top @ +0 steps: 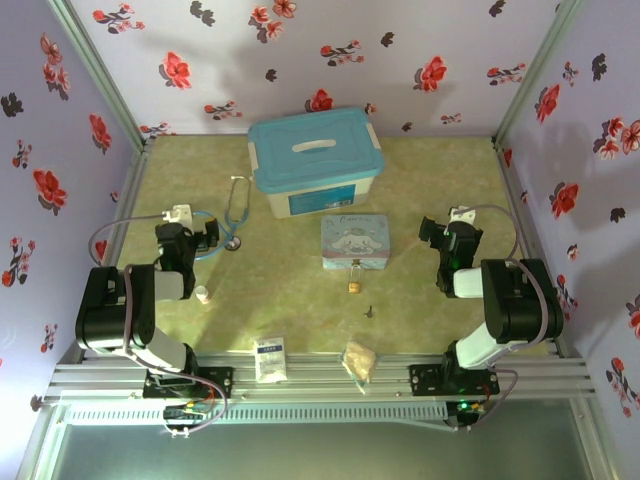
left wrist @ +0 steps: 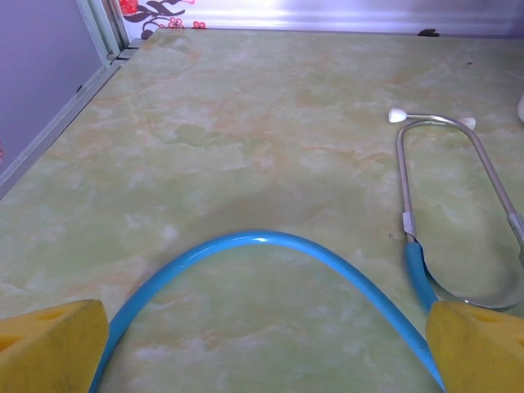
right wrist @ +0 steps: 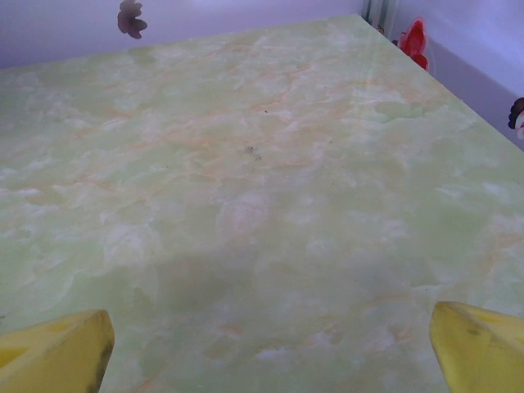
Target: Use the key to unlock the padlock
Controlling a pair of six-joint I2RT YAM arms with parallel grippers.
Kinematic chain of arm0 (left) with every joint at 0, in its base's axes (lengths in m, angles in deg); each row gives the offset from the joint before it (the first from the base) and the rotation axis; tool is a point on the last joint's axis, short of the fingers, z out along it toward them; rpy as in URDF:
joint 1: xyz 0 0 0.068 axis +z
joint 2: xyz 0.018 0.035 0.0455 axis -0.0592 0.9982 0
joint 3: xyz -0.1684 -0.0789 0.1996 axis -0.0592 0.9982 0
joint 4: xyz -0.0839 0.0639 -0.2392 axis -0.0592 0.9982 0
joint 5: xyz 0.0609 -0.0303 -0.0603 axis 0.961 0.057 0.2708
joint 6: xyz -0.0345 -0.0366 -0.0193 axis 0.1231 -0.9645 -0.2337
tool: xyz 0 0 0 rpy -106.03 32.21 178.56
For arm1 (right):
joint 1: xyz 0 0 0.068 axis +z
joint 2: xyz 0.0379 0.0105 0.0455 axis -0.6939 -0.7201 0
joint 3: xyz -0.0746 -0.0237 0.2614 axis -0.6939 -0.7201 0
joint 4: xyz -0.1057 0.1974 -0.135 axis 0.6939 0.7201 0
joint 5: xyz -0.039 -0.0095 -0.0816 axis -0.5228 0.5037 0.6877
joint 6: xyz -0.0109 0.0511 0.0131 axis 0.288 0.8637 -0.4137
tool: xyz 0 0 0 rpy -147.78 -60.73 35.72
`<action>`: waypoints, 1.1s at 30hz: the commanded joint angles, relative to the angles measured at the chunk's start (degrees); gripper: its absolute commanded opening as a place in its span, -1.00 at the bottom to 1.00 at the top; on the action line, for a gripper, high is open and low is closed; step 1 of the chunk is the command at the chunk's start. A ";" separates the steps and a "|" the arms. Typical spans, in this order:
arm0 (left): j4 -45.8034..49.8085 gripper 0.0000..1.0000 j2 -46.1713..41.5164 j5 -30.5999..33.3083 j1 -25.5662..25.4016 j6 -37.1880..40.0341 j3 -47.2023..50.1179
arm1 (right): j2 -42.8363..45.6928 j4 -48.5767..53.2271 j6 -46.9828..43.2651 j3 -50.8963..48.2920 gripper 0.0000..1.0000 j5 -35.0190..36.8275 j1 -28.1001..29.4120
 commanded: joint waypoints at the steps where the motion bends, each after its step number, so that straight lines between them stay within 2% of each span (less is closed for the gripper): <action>1: -1.63 1.00 -5.09 0.29 -0.14 0.84 1.88 | 4.42 -0.30 -0.51 -0.71 0.99 -0.22 -0.40; 6: 7.26 0.99 -13.83 1.74 -0.15 0.71 0.78 | 10.85 6.25 -1.09 -0.14 0.99 -1.86 -0.40; 10: 7.50 0.99 -18.35 1.92 -0.08 -2.33 1.04 | 16.08 10.80 -0.06 0.33 0.99 -2.08 -0.40; 12: 9.81 0.99 -21.93 1.87 -0.08 -6.35 0.76 | 20.86 17.89 2.94 2.09 0.99 -1.87 -0.40; 15: 19.53 1.00 -27.09 1.34 0.00 -20.23 -1.98 | 26.80 34.50 11.69 8.10 0.99 -4.05 -0.42; 18: 30.21 1.00 -30.23 -5.88 -0.07 -27.18 -5.37 | 28.74 49.06 19.16 13.37 0.99 -9.34 -0.66; 21: 30.24 0.99 -32.37 -13.70 -0.09 -33.78 -3.14 | 28.82 54.21 21.72 14.46 0.99 -21.04 -0.66; 23: 34.90 0.99 -33.63 -17.16 -0.48 -37.41 -3.38 | 28.94 58.46 23.30 14.91 0.99 -25.79 0.16; 25: 40.45 0.99 -34.73 -20.05 -2.53 -36.80 -4.49 | 29.70 64.25 23.64 15.66 0.99 -25.90 2.75; 28: 50.47 0.99 -36.25 -19.76 -7.91 -35.29 -7.67 | 32.20 72.19 24.10 15.50 0.94 -21.16 10.43; 33: 55.75 0.99 -39.01 -16.77 -21.15 -37.53 -8.23 | 35.70 78.78 33.04 12.46 0.77 -10.36 26.78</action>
